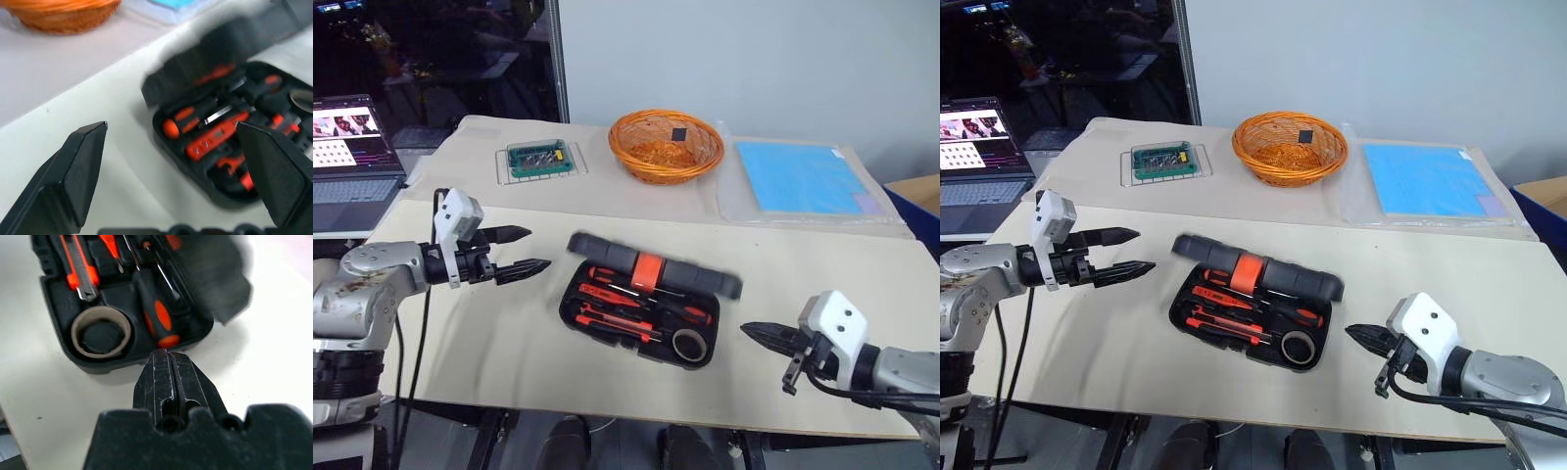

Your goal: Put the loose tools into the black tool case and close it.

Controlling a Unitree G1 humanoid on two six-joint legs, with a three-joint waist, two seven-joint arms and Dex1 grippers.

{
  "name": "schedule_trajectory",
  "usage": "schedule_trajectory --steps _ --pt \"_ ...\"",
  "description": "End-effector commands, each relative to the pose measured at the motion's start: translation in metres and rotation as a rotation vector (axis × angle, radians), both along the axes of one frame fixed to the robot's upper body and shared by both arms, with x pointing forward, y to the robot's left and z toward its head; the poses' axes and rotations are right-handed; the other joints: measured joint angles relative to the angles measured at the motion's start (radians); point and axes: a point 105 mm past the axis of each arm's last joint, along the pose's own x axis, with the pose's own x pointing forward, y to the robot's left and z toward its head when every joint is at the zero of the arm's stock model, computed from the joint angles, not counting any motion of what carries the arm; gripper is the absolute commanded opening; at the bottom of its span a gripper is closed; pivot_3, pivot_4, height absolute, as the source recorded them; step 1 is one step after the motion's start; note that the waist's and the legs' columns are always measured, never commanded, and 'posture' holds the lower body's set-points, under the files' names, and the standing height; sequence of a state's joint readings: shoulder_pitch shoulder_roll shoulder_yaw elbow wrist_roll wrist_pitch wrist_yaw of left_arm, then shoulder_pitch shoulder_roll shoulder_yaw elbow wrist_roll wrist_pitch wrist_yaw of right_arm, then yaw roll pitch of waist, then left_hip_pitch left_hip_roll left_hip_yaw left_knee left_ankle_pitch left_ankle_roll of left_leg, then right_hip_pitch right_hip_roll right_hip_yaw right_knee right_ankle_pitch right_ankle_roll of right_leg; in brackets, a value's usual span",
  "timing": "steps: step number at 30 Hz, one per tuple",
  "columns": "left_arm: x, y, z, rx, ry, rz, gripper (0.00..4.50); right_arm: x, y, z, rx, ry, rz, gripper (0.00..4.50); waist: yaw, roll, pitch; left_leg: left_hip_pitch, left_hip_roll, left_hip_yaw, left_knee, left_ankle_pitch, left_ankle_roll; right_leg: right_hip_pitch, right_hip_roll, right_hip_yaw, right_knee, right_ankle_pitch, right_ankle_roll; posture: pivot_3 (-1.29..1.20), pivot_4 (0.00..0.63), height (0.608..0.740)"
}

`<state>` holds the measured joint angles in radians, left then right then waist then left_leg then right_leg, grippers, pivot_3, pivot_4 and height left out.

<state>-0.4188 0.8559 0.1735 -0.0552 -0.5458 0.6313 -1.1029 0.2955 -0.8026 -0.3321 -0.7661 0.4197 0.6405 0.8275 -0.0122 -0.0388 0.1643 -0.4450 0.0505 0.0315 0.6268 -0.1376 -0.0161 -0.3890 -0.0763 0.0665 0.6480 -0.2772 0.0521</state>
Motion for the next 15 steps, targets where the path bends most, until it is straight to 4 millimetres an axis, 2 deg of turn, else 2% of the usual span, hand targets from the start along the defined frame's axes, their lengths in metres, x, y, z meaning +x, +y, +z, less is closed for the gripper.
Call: schedule_trajectory --steps 1,3,6,9,12,15 --pt "-0.021 -0.010 0.011 0.000 0.022 -0.128 4.50 -0.022 0.020 0.002 0.046 0.064 0.133 0.01 0.000 0.000 0.000 0.000 0.000 0.000 -0.001 0.000 0.000 0.000 0.000 0.000 0.000 0.002 0.002 0.00 0.150 0.740" --pt "-0.037 -0.013 0.012 0.012 0.065 -0.219 4.50 -0.032 0.032 0.000 0.060 0.106 0.201 0.01 0.000 0.000 0.000 -0.001 0.000 -0.001 -0.003 -0.002 0.001 -0.001 0.001 0.000 0.000 0.001 0.001 0.00 0.150 0.740" --pt "-0.062 -0.020 0.011 0.050 0.133 -0.358 4.50 -0.036 0.050 -0.008 0.046 0.145 0.280 0.01 -0.010 0.000 0.000 -0.001 0.001 0.000 -0.003 -0.002 0.001 -0.002 0.001 0.000 0.000 0.001 0.001 0.00 0.150 0.740" --pt "-0.076 -0.026 0.007 0.113 0.146 -0.442 4.50 -0.031 0.064 -0.019 0.004 0.170 0.326 0.01 -0.010 0.000 0.000 0.001 0.001 0.000 -0.003 -0.002 0.000 -0.001 0.000 0.000 0.000 -0.003 -0.005 0.00 0.150 0.740" --pt "-0.084 -0.031 0.003 0.146 0.140 -0.479 4.50 -0.027 0.074 -0.034 -0.061 0.202 0.363 0.01 -0.003 0.000 0.001 0.002 0.001 0.001 -0.002 -0.006 -0.007 -0.005 -0.001 0.000 -0.001 -0.003 -0.004 0.00 0.150 0.740" --pt "-0.088 -0.034 0.001 0.172 0.126 -0.493 4.50 -0.006 0.081 -0.044 -0.090 0.165 0.296 0.01 0.000 -0.002 0.001 0.002 0.001 0.002 -0.001 -0.007 -0.007 -0.006 -0.001 0.000 -0.002 -0.003 -0.005 0.00 0.150 0.740"
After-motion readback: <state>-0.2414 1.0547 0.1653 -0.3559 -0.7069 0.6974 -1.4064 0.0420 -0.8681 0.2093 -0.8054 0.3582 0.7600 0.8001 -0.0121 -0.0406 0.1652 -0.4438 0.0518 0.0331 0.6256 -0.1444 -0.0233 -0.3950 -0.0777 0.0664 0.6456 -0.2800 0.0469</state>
